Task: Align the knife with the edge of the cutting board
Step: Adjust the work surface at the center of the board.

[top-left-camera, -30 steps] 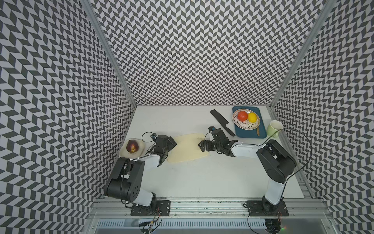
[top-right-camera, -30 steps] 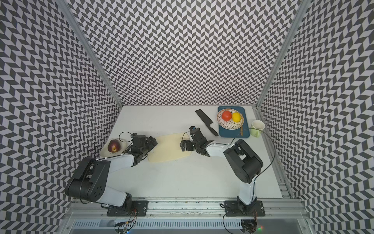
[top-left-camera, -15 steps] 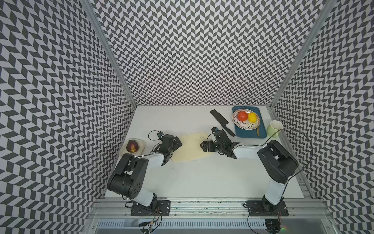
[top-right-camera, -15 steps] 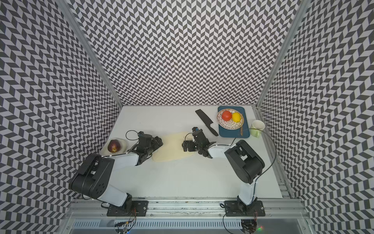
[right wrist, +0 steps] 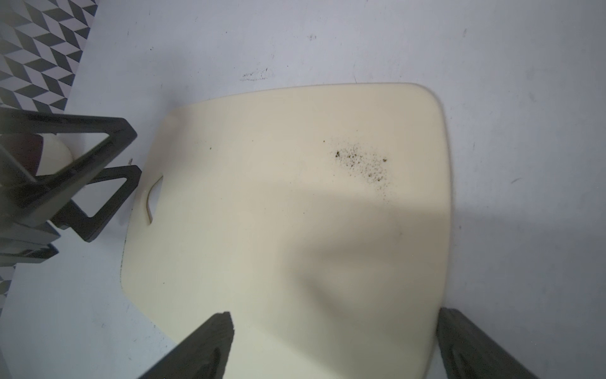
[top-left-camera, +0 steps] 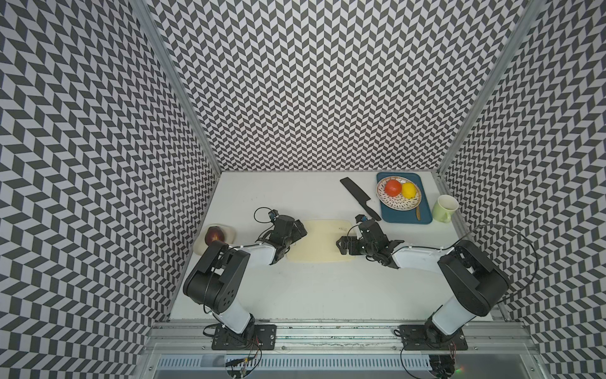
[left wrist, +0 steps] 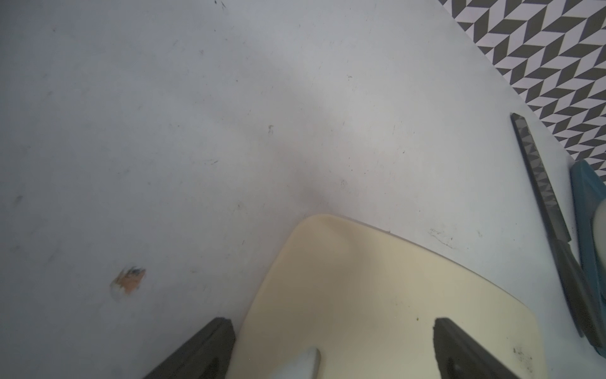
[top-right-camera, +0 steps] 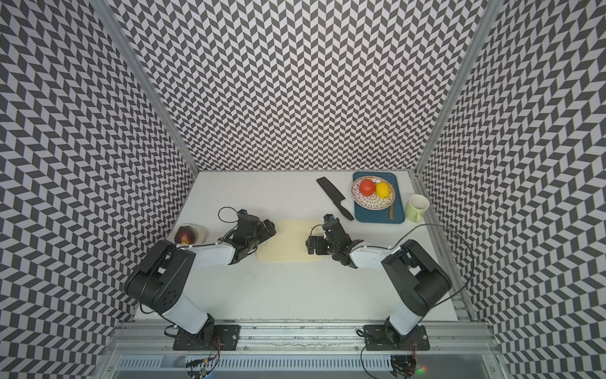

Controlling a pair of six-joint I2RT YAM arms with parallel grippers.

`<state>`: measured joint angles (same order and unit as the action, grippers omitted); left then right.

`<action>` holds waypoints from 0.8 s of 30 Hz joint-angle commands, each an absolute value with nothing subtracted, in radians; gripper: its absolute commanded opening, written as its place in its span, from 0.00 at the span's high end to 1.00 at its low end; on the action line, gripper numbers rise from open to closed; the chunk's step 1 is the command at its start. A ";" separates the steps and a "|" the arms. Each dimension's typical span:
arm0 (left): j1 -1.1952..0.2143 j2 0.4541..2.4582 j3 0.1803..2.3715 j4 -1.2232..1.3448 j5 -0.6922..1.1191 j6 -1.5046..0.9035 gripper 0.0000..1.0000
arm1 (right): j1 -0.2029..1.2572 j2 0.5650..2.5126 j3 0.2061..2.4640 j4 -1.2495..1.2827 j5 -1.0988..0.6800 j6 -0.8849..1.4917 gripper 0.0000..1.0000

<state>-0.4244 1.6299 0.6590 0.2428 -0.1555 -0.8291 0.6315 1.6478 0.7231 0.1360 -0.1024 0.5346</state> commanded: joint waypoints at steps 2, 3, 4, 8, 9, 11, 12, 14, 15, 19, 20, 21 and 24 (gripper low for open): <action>-0.438 1.614 0.659 0.174 -0.154 -0.844 0.00 | 0.638 1.685 0.739 0.191 -0.187 0.539 0.00; -0.438 1.614 0.660 0.172 -0.159 -0.843 0.00 | 0.639 1.688 0.742 0.194 -0.192 0.541 0.00; -0.438 1.615 0.661 0.172 -0.162 -0.843 0.00 | 0.641 1.690 0.744 0.195 -0.196 0.543 0.00; -0.437 1.631 0.667 0.174 -0.152 -0.841 0.00 | 0.644 1.685 0.740 0.192 -0.186 0.544 0.00; -0.437 1.633 0.668 0.176 -0.151 -0.840 0.00 | 0.644 1.682 0.740 0.191 -0.183 0.544 0.00; -0.437 1.637 0.668 0.180 -0.146 -0.839 0.00 | 0.644 1.677 0.737 0.192 -0.183 0.546 0.00; -0.437 1.638 0.671 0.178 -0.146 -0.839 0.00 | 0.644 1.675 0.736 0.192 -0.183 0.546 0.00; -0.438 1.638 0.672 0.177 -0.146 -0.835 0.00 | 0.644 1.671 0.734 0.189 -0.175 0.547 0.00; -0.438 1.638 0.674 0.176 -0.149 -0.835 0.00 | 0.644 1.670 0.735 0.185 -0.169 0.546 0.00; -0.433 1.626 0.681 0.161 -0.163 -0.826 0.00 | 0.643 1.659 0.736 0.179 -0.157 0.544 0.00; -0.433 1.622 0.682 0.159 -0.165 -0.824 0.00 | 0.643 1.654 0.736 0.178 -0.156 0.543 0.00; -0.431 1.618 0.683 0.157 -0.167 -0.823 0.00 | 0.643 1.649 0.735 0.179 -0.155 0.544 0.00; -0.428 1.611 0.690 0.156 -0.169 -0.817 0.00 | 0.643 1.632 0.733 0.172 -0.139 0.542 0.00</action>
<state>-0.4248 1.6272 0.6716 0.2001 -0.1909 -0.8249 0.6315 1.6619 0.7307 0.1600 -0.1196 0.5358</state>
